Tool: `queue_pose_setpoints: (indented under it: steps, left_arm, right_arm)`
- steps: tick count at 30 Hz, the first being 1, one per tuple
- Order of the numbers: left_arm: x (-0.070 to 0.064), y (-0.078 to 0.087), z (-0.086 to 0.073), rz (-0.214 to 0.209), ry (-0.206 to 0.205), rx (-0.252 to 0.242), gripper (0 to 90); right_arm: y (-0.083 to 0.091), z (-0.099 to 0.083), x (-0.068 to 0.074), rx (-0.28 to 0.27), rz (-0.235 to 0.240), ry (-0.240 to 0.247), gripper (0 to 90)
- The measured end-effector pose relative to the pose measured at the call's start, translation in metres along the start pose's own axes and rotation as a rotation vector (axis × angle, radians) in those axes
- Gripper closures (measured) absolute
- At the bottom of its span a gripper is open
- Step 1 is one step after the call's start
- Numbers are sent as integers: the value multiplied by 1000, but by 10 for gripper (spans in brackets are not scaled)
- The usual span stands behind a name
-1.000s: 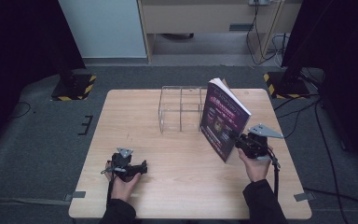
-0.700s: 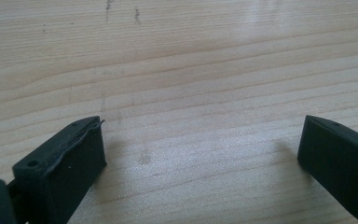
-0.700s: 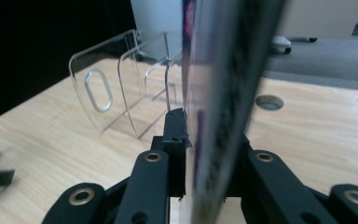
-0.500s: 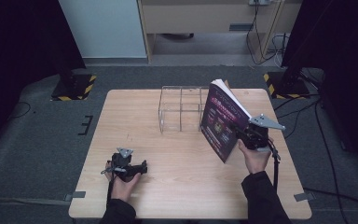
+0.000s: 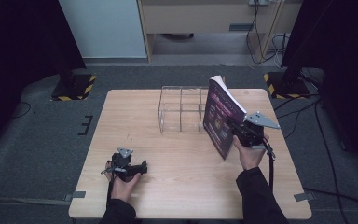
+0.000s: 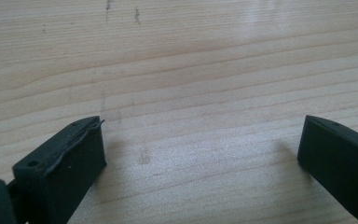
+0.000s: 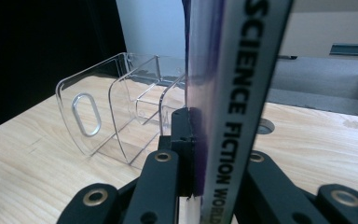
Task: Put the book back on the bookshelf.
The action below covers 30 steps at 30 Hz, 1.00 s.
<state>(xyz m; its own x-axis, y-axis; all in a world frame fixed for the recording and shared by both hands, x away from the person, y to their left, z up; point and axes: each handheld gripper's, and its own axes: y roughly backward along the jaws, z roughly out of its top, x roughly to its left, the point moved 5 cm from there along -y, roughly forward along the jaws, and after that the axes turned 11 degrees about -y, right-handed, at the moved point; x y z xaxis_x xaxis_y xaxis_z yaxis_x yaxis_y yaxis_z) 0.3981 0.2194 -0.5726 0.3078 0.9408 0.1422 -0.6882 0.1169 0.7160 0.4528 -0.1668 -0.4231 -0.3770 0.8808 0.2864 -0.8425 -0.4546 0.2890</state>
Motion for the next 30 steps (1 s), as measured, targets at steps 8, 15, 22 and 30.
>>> queue_pose_setpoints:
  steps: [8, 15, 22, 30]
  left_arm:
    - [0, 0, 0, 1, 1, -2, 0]
    - [0, 0, 0, 0, 1, -1, 0]
    - [0, 0, 0, 0, 1, -1, 0]
    - [0, 0, 0, 1, 0, -1, 0]
  right_arm:
    - [-19, 11, -1, -39, -37, -9, 829]
    - [-36, 17, -6, -71, -103, -26, 829]
    - [-51, 17, -4, -95, -159, -24, 829]
    - [-61, 13, -2, -116, -221, -4, 828]
